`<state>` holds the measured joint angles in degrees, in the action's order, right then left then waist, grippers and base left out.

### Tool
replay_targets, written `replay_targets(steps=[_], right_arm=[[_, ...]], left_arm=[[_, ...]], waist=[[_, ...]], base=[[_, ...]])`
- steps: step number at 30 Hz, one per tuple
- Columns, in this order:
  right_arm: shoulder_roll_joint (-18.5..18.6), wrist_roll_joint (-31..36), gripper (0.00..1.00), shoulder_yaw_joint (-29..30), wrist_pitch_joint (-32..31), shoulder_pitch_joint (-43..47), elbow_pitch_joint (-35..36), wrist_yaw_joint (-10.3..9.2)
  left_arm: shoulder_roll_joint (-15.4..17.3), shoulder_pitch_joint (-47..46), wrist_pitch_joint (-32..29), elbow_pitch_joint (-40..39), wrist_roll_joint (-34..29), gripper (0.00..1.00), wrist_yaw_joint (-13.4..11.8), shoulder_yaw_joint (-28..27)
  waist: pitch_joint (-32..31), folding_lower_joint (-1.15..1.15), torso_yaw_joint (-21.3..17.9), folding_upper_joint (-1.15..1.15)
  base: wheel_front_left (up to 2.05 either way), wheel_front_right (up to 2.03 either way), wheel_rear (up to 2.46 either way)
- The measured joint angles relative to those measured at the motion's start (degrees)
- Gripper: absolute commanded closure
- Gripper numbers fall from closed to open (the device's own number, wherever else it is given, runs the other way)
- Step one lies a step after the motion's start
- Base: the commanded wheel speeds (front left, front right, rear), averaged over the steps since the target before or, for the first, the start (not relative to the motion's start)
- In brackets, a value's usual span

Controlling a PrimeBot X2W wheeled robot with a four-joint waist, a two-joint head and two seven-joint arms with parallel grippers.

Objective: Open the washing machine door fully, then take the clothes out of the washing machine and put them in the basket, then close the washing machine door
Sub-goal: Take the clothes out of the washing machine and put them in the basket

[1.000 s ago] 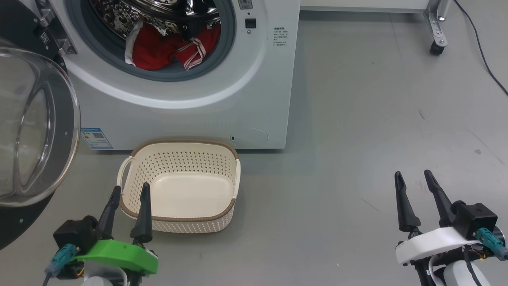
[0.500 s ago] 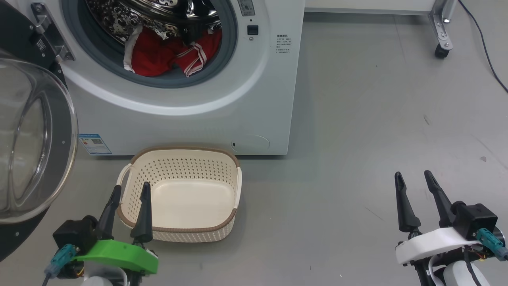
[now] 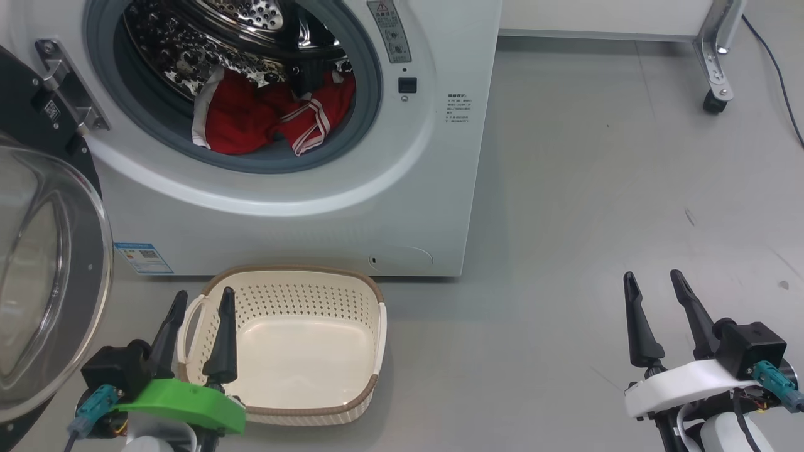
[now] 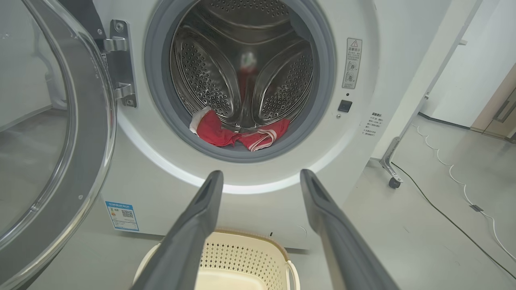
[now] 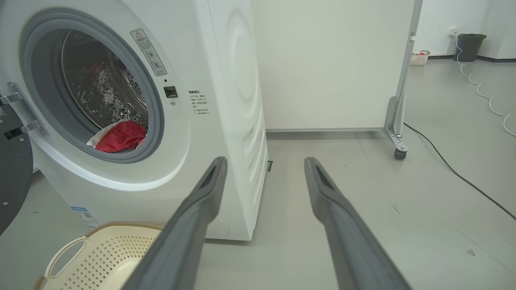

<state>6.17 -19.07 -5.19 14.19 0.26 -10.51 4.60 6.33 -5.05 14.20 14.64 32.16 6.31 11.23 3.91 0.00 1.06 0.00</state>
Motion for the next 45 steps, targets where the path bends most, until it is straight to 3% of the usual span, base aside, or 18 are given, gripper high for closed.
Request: replay_targets(steps=[20,45], right_arm=[[-0.6,0.0,0.0,-0.8,0.0,0.0,-0.5,0.41],[-0.9,0.6,0.0,-2.0,0.0,-0.6,0.1,0.67]], left_arm=[[0.0,0.0,0.0,0.0,-0.8,0.0,0.0,1.7],[0.9,0.0,0.1,-1.3,-1.7,0.0,-1.0,-0.1]], waist=[[0.0,0.0,-0.4,0.0],[3.0,0.0,-2.6,0.0]], base=[[0.82,-0.82,0.0],[0.1,-0.1,0.0]])
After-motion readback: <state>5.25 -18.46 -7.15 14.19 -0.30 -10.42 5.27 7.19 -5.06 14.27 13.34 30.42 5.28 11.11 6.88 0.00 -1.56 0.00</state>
